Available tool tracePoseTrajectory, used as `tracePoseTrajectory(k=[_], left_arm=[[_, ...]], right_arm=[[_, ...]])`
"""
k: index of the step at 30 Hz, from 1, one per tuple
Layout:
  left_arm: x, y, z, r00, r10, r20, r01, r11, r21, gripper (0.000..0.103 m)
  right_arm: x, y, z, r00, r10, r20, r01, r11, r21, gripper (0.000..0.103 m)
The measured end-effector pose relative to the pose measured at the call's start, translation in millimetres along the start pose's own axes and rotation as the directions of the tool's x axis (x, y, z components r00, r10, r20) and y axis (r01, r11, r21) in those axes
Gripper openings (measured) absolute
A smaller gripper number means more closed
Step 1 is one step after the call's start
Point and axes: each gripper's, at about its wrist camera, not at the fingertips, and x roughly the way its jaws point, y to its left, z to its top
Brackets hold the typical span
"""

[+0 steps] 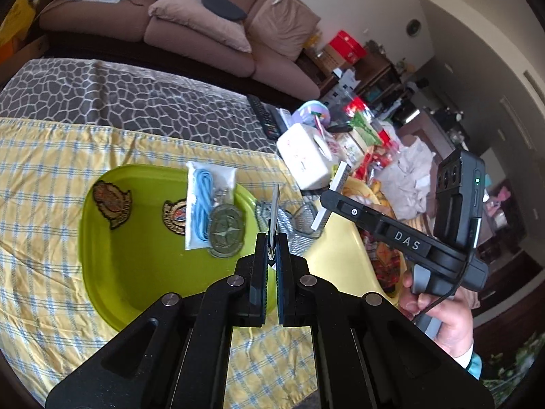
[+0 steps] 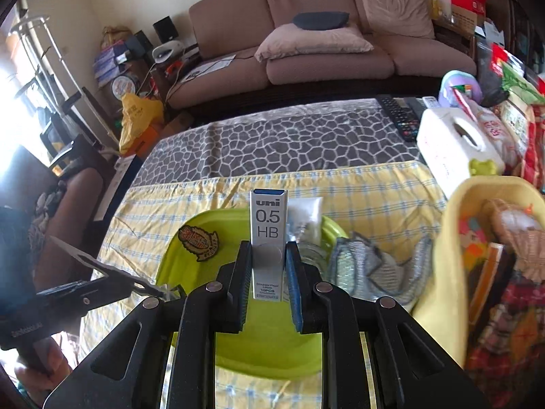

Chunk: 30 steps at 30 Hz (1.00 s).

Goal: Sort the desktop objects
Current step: 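Lower the keychain into the yellow basin and open the left tool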

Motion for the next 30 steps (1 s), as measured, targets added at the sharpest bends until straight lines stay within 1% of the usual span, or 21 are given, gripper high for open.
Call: tracePoseTrajectory(k=[1,4,8,10,13,16,19,22,24,26,28,29,30], left_arm=[[4.5,-14.6,1.4,1.0,-0.008,-0.008,0.008,1.0,0.019,0.004],[18.5,-58.7,8.3,1.0,-0.015,-0.025,0.017,0.997,0.082,0.004],[38.9,-109.6,17.1,0.999,-0.015,-0.051,0.022,0.989,0.143,0.004],[50.0,-131.6,20.3,0.998,0.003,-0.058,0.008,0.984,0.176,0.004],[65.3,-156.1,23.2,0.997,0.03,-0.072,-0.013,0.976,0.217,0.004],[84.7,-174.9,23.9,0.994,0.066,-0.091,-0.041,0.965,0.26,0.004],[106.9,-186.2,22.6,0.987,0.105,-0.122,-0.065,0.952,0.299,0.004],[133.9,-192.4,21.6,0.974,0.143,-0.177,-0.078,0.941,0.331,0.004],[149.6,-198.3,20.7,0.964,0.18,-0.195,-0.099,0.926,0.364,0.004],[166.1,-201.4,20.4,0.953,0.197,-0.229,-0.097,0.918,0.383,0.004],[184.5,-204.9,19.6,0.935,0.203,-0.291,-0.072,0.911,0.405,0.004],[193.1,-206.2,17.8,0.923,0.219,-0.318,-0.067,0.902,0.427,0.004],[200.8,-208.0,16.6,0.907,0.247,-0.34,-0.073,0.889,0.453,0.004]], right_arm=[[-13.0,-11.1,0.7,1.0,-0.009,0.012,0.009,1.0,0.013,0.019],[-42.9,-43.1,2.6,0.997,-0.072,0.031,0.071,0.997,0.04,0.019],[-61.2,-86.1,-4.2,0.992,-0.125,0.023,0.123,0.988,0.088,0.019],[-60.9,-106.9,-9.1,0.99,-0.138,0.01,0.136,0.984,0.119,0.019],[-52.1,-133.6,-19.3,0.991,-0.135,-0.019,0.136,0.978,0.155,0.019],[-37.1,-147.5,-26.7,0.99,-0.133,-0.055,0.14,0.978,0.153,0.019],[-28.7,-156.0,-31.8,0.987,-0.131,-0.098,0.145,0.977,0.154,0.02],[-45.2,-162.5,-33.7,0.99,-0.134,-0.049,0.14,0.977,0.16,0.021],[-60.2,-168.0,-33.3,0.99,-0.143,-0.012,0.143,0.976,0.162,0.024],[-75.3,-174.7,-33.2,0.986,-0.164,0.02,0.158,0.973,0.17,0.025],[-87.9,-181.4,-34.1,0.985,-0.166,0.039,0.156,0.972,0.177,0.028],[-92.9,-185.3,-35.4,0.986,-0.161,0.045,0.151,0.972,0.182,0.031],[-95.9,-189.4,-36.4,0.986,-0.161,0.047,0.149,0.971,0.189,0.031]])
